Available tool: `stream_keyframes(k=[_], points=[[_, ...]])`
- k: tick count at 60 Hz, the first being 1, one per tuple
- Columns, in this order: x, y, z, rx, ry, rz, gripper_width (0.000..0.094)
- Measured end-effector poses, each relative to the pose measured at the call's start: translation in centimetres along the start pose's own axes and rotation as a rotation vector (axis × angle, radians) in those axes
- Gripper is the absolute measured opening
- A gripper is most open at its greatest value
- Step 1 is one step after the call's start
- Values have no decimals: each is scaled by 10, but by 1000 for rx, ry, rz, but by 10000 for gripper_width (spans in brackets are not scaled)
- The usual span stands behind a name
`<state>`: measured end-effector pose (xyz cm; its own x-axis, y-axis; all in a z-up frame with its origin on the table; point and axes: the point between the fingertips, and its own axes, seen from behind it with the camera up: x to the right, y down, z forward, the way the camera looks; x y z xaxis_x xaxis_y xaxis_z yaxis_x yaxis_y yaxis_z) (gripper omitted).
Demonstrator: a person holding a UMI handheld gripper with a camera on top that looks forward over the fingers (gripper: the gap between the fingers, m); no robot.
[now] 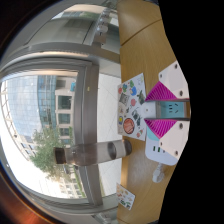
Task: Unplug charger
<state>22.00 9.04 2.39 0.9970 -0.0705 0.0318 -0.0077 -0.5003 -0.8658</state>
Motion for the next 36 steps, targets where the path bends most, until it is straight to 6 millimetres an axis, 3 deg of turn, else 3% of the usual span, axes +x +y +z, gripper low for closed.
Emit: stream_keyframes(k=[9, 11, 13, 18, 21, 24, 26, 29, 32, 36], points=[[1, -2, 0, -24, 3, 17, 123], [1, -10, -3, -20, 0, 32, 110], [5, -45, -17, 70, 9, 37, 110], [32, -169, -74, 308, 35, 11, 109], [45, -213, -114, 385, 32, 0, 108], [71, -236, -135, 418, 48, -8, 107], [89, -236, -141, 408, 66, -8, 107], [111, -216, -139, 367, 91, -10, 109], [136, -179, -115, 290, 111, -2, 108], [145, -128, -81, 159, 85, 50, 109]])
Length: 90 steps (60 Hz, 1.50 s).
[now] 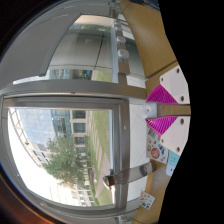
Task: Unplug charger
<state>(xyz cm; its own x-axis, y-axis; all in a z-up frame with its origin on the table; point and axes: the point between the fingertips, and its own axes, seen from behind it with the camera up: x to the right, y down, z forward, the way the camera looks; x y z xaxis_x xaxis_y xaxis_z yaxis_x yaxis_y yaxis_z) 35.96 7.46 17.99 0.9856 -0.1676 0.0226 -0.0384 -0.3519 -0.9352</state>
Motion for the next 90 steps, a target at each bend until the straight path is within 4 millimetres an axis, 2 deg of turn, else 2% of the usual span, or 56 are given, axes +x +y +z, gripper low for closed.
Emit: stream_keyframes(k=[1, 5, 6, 10, 12, 16, 23, 28, 30, 36, 40, 45, 48, 51, 55, 58, 62, 65, 69, 73, 74, 81, 85, 90], points=[[1, 26, 0, -22, -11, 9, 109], [15, 58, 24, -109, -19, 34, 109], [12, 81, 22, -120, -19, 34, 109], [22, 101, 35, -176, -24, 37, 111], [18, 120, 35, -198, -37, 41, 124], [17, 137, 39, -231, -61, 30, 125], [24, 146, 41, -237, -36, -20, 152], [20, 156, 44, -258, -39, -17, 158], [21, 158, 45, -264, -37, -13, 197], [19, 167, 46, -278, -29, 2, 227], [20, 169, 45, -284, -16, 2, 291], [23, 158, 38, -255, 27, 10, 480], [21, 141, 28, -216, 50, 5, 600], [17, 119, 14, -170, 69, 4, 650], [-3, 86, -14, -93, 66, 15, 693], [-28, 68, -37, -37, 47, 31, 748], [-68, 53, -70, 14, 13, 49, 779], [-99, 51, -88, 31, -15, 48, 794], [-140, 63, -112, 30, -36, 36, 804], [-175, 83, -128, 4, -40, 15, 813], [-187, 93, -134, 8, -45, 9, 812], [-246, 127, -156, -43, -87, -42, 813], [-276, 147, -167, -64, -130, -54, 811], [-302, 165, -181, -84, -170, -57, 812]])
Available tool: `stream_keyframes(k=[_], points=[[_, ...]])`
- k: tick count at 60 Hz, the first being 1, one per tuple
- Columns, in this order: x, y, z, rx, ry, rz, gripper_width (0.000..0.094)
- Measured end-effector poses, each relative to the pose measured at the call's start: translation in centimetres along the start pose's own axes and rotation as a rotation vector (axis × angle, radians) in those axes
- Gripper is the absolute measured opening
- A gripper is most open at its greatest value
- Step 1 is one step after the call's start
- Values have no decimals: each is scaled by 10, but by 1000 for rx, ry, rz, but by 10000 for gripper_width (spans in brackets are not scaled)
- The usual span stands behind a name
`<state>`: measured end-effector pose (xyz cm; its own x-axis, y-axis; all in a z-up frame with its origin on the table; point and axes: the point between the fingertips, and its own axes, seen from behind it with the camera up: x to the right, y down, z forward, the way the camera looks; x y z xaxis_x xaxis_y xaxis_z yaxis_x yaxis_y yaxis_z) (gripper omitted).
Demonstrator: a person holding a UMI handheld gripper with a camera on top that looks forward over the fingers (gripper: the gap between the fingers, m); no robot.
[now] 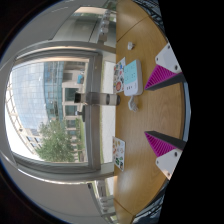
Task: Unplug charger
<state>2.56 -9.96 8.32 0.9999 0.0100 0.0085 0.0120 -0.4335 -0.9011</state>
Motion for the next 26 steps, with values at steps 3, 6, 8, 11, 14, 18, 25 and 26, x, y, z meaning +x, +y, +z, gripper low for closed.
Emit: stream_keyframes(k=[3, 6, 8, 11, 14, 18, 25, 26], points=[[-13, 6, -6, -2, -20, -8, 808], [-22, 10, -10, -4, -32, -18, 828], [-26, 12, -13, -8, -36, -23, 811], [-30, 14, -16, -9, -38, -26, 814], [-30, 14, -20, -3, -31, -29, 814], [-33, 15, -24, -3, -32, -26, 816], [-39, 20, -27, -16, -54, -12, 816], [-38, 22, -28, -17, -55, -11, 817]])
